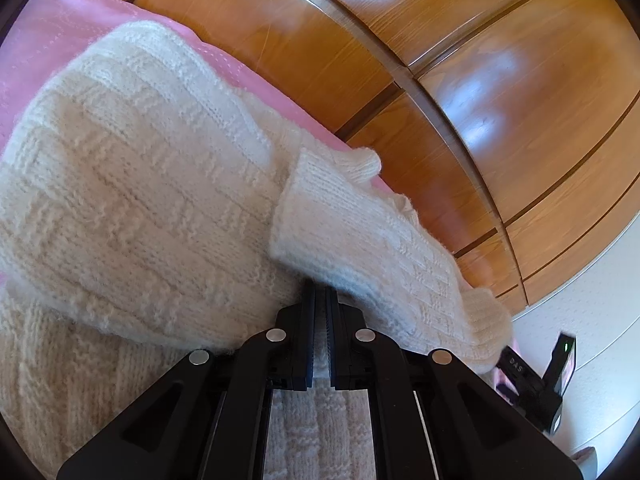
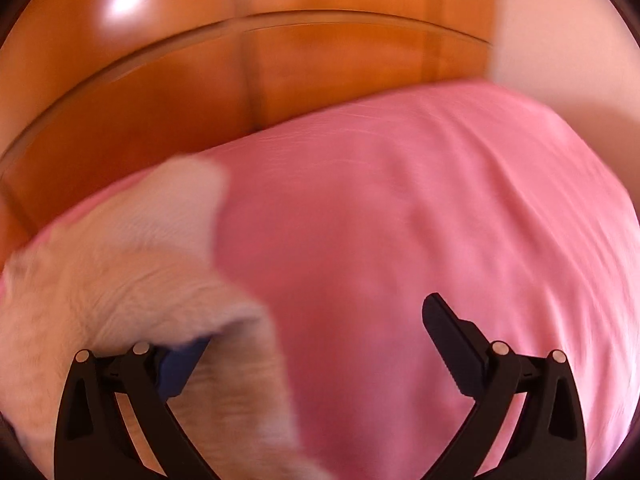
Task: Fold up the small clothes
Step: 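Fold the side edge over toward the sweater center with the left tool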
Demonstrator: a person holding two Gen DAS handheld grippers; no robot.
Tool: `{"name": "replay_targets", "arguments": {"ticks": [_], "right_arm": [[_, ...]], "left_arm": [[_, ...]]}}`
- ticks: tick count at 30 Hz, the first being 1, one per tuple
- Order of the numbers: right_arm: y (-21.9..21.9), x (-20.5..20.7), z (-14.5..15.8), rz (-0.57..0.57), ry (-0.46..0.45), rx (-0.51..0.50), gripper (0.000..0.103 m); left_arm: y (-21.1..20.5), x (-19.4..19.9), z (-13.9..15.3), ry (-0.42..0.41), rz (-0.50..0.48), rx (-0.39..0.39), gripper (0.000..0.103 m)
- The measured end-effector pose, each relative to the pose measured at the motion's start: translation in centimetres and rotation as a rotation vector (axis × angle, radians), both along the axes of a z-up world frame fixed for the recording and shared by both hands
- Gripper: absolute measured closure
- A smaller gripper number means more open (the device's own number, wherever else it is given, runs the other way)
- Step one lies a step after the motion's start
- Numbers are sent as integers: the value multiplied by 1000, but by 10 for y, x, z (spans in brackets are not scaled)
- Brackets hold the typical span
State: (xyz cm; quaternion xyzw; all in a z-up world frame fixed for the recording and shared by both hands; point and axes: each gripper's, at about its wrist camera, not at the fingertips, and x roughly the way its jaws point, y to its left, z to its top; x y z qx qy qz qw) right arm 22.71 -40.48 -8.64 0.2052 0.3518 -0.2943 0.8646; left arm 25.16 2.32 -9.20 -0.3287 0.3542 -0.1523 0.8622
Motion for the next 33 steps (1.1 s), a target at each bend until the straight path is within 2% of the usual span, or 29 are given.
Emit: {"name": "replay_targets", "arguments": {"ticks": [2,4,5,8,10,12,14,16,17,18,24,26,27,29,31,33], "right_arm": [[-16,-22,-6,-131,-26,70,2],[-25,-38,-16,-153,-68,162,2],[-26,-37,-16,-141,-62,169,2],[-12,-26,-9,-38,88,86,2],[-5,-36,-3,-22,96,48,2],[-8,-58,0,-65,91,48,2],[-12,-83,5,-121,29,76,2],[-16,-95,16,-123,-117,116,2],[-14,-90,22,-89,-157,118,2],[-7,-86,24,-57,-155,112,2],[4,-31,13,32,-55,86,2],[5,4,-13,15,85,40,2],[-1,9,-21,14,76,64,2],[0,5,-19,-1,62,47,2],[5,2,-17,-3,65,19,2],[6,-4,-16,-3,60,19,2]], "left_arm": [[1,0,0,0,-3,1,99],[1,0,0,1,-3,0,99],[1,0,0,0,-3,-1,99],[2,0,0,0,-3,-3,99],[2,-1,-1,0,-3,-6,99],[1,-1,-1,-1,-1,-4,99],[1,-1,-2,-1,1,-3,99],[1,-1,-2,-1,1,-2,99],[1,-1,-2,-1,1,-3,99],[1,-1,-2,-1,1,-3,99],[0,-2,-1,-1,2,-4,99],[0,-2,-2,-1,1,-7,99],[0,-2,-2,-1,3,-8,99],[-1,-2,-1,-2,7,-4,99],[-2,-8,6,-15,29,27,99],[-6,-20,21,-25,88,116,99]]}}
